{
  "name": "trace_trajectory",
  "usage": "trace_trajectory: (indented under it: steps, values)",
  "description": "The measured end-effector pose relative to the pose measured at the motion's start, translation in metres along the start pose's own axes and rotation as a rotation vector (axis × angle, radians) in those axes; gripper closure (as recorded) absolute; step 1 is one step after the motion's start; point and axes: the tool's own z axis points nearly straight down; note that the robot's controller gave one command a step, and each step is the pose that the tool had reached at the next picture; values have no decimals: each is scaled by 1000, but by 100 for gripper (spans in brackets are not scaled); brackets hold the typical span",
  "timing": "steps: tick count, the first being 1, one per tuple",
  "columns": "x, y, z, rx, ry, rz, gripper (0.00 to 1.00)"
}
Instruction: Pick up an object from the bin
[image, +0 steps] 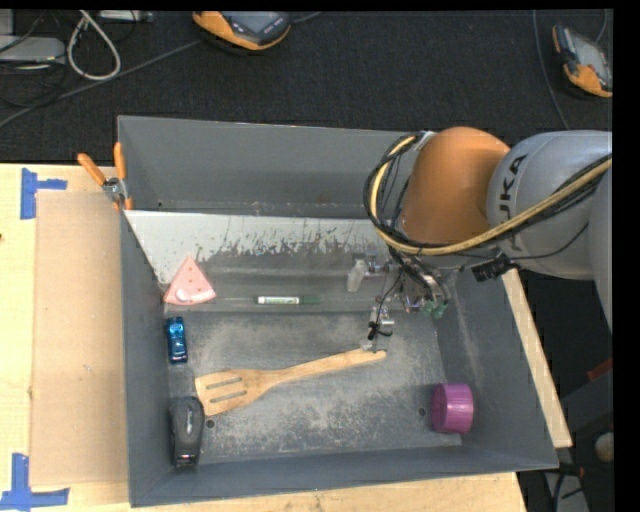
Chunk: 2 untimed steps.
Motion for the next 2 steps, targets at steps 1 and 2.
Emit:
trace_trajectory:
  steps: [1,2]
  values:
    - [-2,0,-4,0,-7,0,0]
    - [-2,0,-4,0,-7,0,0]
